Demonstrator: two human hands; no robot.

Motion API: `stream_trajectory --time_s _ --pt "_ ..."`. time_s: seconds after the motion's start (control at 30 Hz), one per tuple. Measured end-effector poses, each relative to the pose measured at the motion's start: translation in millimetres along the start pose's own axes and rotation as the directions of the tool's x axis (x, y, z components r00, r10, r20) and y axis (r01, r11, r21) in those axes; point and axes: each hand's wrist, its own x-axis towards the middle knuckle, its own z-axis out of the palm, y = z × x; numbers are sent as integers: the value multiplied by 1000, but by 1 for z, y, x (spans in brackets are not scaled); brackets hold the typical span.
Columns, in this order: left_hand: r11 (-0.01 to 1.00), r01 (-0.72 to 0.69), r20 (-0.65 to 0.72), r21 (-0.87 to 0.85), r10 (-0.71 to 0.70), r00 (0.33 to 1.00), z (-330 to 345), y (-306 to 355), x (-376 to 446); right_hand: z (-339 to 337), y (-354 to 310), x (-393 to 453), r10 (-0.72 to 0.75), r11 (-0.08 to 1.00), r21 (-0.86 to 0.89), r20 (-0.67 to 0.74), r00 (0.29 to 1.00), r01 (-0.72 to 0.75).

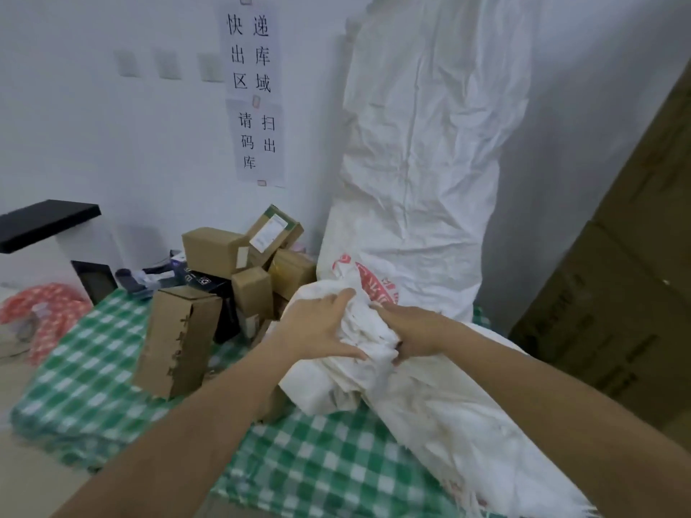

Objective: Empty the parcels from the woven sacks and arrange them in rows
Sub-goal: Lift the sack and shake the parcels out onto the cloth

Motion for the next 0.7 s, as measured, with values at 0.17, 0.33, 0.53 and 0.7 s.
stream_trajectory --time_s 0.17,0.33,0.53,0.7 --pt "989 141 303 -35 -124 945 42 23 9 53 18 7 4 995 -96 75 997 3" --pt "956 222 370 189 -279 886 88 40 8 110 42 8 65 952 -298 -39 997 -74" --pt "881 348 333 321 -449 829 155 56 -12 145 45 -2 84 971 -211 -148 985 -115" --pt "826 501 391 257 -563 728 182 74 -30 168 74 6 175 966 -217 143 974 -142"
